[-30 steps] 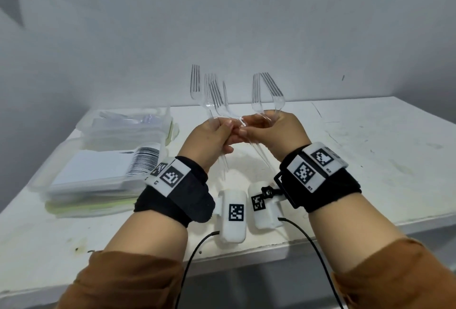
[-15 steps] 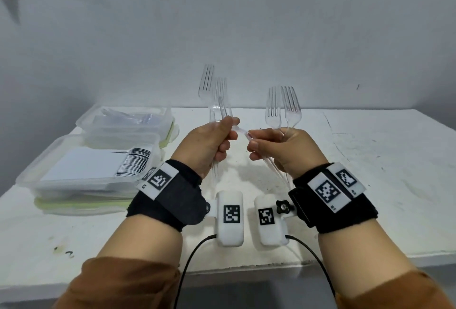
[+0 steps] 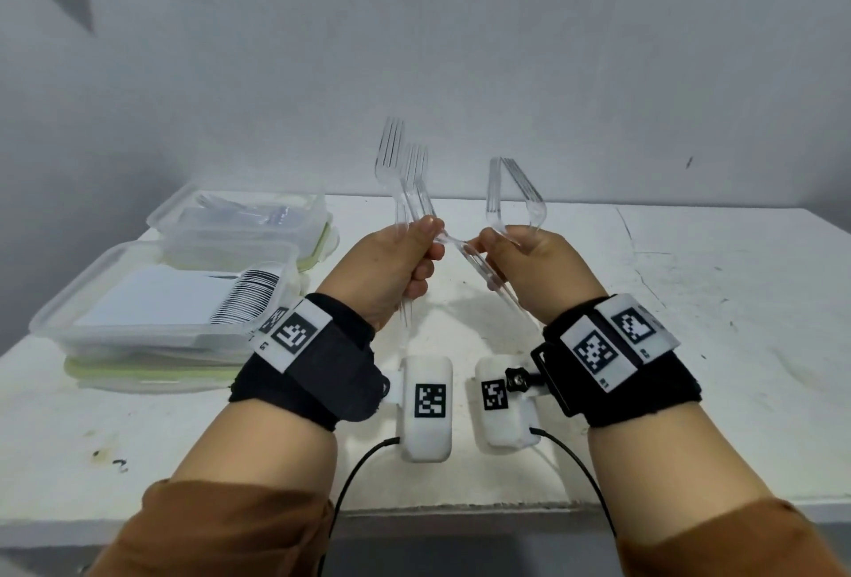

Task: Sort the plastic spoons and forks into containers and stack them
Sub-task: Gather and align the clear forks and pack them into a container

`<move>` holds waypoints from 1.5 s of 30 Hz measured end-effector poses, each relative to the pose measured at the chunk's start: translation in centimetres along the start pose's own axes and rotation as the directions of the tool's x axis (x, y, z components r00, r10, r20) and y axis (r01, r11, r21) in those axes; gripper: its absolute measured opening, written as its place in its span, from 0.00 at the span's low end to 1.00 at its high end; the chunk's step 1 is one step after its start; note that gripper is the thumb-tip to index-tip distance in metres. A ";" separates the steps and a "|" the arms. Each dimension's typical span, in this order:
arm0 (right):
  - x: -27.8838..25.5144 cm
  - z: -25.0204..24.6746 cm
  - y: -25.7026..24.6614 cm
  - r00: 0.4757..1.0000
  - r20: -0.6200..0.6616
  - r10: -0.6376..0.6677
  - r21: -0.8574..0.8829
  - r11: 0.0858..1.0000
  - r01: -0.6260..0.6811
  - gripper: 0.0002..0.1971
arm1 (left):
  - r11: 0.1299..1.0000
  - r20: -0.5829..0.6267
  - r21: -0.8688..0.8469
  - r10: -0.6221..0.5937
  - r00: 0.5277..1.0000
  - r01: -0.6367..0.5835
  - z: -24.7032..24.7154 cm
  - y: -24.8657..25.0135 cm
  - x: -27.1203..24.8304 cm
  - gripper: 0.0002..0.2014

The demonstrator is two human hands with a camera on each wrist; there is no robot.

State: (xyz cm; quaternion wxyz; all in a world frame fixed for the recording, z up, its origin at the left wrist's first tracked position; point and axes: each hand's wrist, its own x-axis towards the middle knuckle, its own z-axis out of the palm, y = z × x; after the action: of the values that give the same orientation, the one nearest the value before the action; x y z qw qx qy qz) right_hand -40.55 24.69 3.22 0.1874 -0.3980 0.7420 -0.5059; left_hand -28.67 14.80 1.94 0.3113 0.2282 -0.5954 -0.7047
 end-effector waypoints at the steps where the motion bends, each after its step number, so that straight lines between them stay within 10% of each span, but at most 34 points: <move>1: 0.0 0.1 0.0 1.000 0.026 -0.001 0.004 1.000 0.001 0.12 | 1.000 -0.009 -0.002 0.003 1.000 -0.003 0.0 0.0 0.1 0.10; 9: 0.7 0.6 0.4 0.998 0.053 -0.028 0.214 0.977 0.016 0.06 | 0.998 -0.032 0.067 0.006 0.999 -0.004 -0.1 0.1 0.6 0.10; 22: 2.5 -0.4 0.4 0.993 0.059 0.107 0.042 0.993 -0.109 0.11 | 0.995 -0.054 0.103 0.001 0.999 0.005 -0.5 0.2 1.5 0.09; 27: 2.2 0.1 0.8 0.993 0.038 -0.113 -0.020 0.993 0.114 0.11 | 0.989 -0.037 0.150 0.009 0.999 -0.003 -0.7 0.4 1.4 0.08; 45: 1.6 1.6 -1.0 0.980 0.137 -0.147 -0.146 0.975 0.167 0.13 | 0.956 -0.022 0.292 0.046 0.999 -0.038 -0.6 1.1 0.8 0.08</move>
State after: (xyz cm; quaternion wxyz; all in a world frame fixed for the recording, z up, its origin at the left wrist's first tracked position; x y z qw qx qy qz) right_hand -40.06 22.28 3.65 0.1611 -0.4999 0.7323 -0.4335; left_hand -28.65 13.76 2.92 0.2976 0.2688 -0.6928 -0.5993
